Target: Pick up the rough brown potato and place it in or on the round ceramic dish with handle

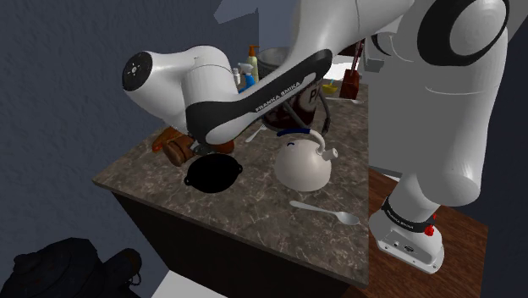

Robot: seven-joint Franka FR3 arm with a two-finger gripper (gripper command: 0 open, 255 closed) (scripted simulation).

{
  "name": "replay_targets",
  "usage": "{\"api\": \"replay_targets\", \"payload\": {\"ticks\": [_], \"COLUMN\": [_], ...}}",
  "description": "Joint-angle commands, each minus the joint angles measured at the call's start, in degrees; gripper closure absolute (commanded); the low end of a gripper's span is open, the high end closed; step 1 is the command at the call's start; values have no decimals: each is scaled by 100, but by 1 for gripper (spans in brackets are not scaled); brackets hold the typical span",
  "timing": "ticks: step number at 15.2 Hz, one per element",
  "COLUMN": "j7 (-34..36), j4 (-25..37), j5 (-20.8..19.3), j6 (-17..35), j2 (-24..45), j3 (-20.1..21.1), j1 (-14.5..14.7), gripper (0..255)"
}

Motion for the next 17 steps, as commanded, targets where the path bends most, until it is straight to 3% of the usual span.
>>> {"api": "replay_targets", "payload": {"ticks": [1,17], "j7": [239,745], "j4": [-93,-539], "j5": [104,-186], "j6": [-126,499], "j2": [-81,336], "j3": [122,24], "j1": [163,190], "gripper": [255,255]}}
